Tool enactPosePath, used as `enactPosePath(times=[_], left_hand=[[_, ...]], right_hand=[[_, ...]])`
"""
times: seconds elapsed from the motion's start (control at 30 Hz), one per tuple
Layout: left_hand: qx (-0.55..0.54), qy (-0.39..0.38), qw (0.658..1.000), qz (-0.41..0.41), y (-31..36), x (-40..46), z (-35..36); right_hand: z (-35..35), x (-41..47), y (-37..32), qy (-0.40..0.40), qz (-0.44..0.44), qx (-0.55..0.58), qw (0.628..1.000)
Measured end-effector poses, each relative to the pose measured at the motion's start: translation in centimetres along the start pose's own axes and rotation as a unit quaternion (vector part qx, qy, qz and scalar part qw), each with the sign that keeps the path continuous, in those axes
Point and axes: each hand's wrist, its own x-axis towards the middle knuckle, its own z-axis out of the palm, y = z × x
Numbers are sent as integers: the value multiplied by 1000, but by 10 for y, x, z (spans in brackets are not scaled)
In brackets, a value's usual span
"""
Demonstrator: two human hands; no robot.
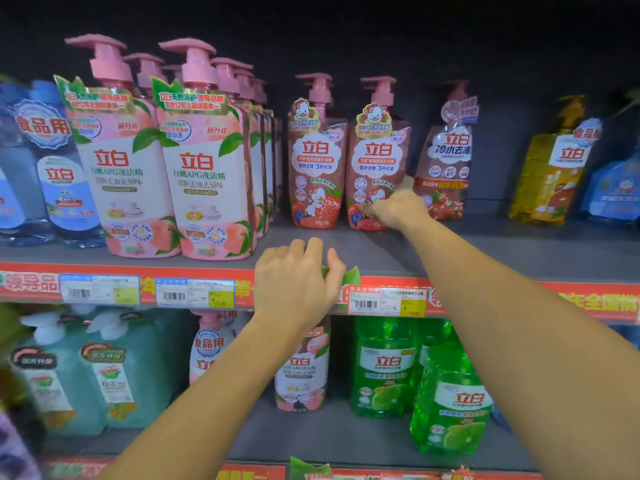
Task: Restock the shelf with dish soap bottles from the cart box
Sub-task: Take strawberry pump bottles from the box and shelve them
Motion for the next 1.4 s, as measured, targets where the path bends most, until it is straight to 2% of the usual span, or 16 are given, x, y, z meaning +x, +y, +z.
enactPosePath(times=[0.23,0.33,0.43,0.53,0.67,0.77,1.0,1.1,1.27,1.4], left_hand=[[6,-15,1000,-5,-2,-2,1],[13,-21,1000,-6,-3,0,0],[25,-37,999,-8,-6,2,0],[29,-79,996,-11,-12,0,0],[27,-178,984,16,-10,0,-10],[6,-228,973,22,-12,5,-18],[-59,-207,974,76,-11,-24,-53],[-103,-197,969,111,3,-51,-71],[-138,-330,926,125,38,-134,-100],[-164,-370,899,166,78,-198,-115]], right_hand=[[2,0,-4,-1,19,-90,996],[-8,-5,1,-2,-10,-137,991],[-17,-20,9,-38,-36,-179,982],[-16,-53,19,-74,-64,-187,977],[-18,-107,32,-18,-119,-242,963],[-20,-139,37,-23,-131,-294,947],[-26,-206,64,-17,-159,-340,927],[-26,-236,77,-38,-141,-350,925],[-2,-315,134,-110,-94,-359,922],[-15,-370,182,-137,-43,-364,920]])
